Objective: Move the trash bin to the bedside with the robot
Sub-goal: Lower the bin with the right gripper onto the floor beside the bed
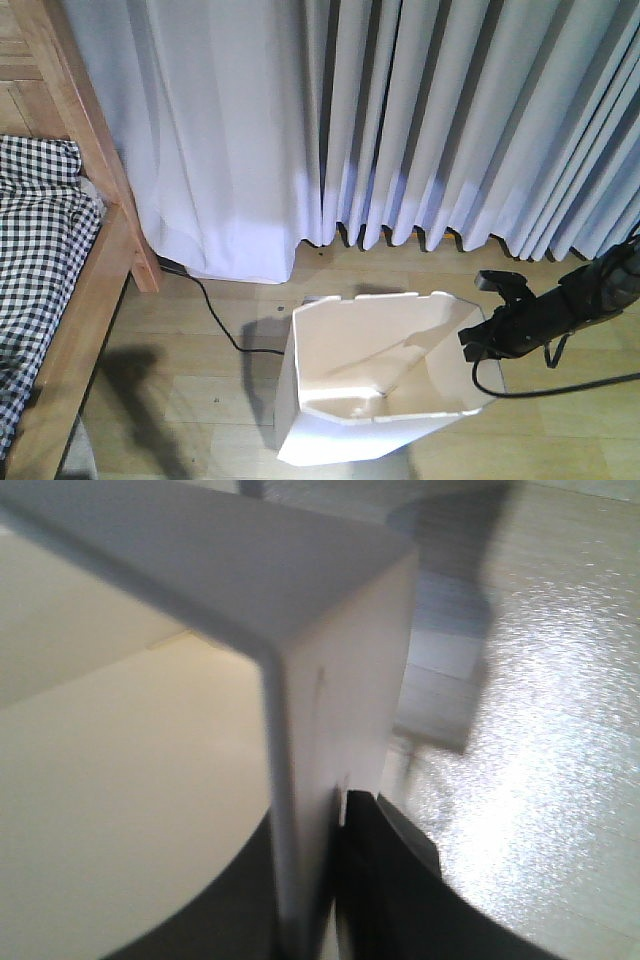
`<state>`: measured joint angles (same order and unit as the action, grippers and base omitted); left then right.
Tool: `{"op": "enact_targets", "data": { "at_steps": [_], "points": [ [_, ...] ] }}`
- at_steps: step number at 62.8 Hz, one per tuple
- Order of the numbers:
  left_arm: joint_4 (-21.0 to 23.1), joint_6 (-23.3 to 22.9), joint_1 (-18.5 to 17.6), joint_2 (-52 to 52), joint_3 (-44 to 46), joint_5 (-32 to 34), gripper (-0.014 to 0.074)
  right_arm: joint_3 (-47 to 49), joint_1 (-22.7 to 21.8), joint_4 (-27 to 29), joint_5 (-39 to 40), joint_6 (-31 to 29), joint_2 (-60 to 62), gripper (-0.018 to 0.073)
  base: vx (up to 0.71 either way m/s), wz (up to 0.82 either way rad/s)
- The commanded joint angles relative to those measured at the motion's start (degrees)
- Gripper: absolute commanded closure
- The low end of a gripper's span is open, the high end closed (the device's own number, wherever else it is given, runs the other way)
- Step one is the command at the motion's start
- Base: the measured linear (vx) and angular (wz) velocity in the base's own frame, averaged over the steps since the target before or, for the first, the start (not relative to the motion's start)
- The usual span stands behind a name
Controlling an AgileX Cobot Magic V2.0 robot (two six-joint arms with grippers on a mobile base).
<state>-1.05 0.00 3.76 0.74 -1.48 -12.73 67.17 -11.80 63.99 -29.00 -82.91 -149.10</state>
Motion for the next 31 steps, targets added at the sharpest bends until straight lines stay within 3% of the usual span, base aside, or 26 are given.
{"op": "enact_targets", "data": {
  "at_steps": [1,21,31],
  "points": [
    [0.2,0.0,0.1,0.8,-1.1,4.1,0.0603,3.6,-0.1,0.3,-5.8,4.8,2.3,0.0564,0.0,0.0],
    [0.2,0.0,0.1,0.8,-1.1,4.1,0.0603,17.4,0.0,-10.3,-5.7,20.8,-8.5,0.0545,0.0,0.0],
    [0.2,0.0,0.1,0.8,-1.1,4.1,0.0603,24.3,0.3,-13.1,-5.7,24.6,-13.0,0.0537,0.0,0.0]
  ]
}}
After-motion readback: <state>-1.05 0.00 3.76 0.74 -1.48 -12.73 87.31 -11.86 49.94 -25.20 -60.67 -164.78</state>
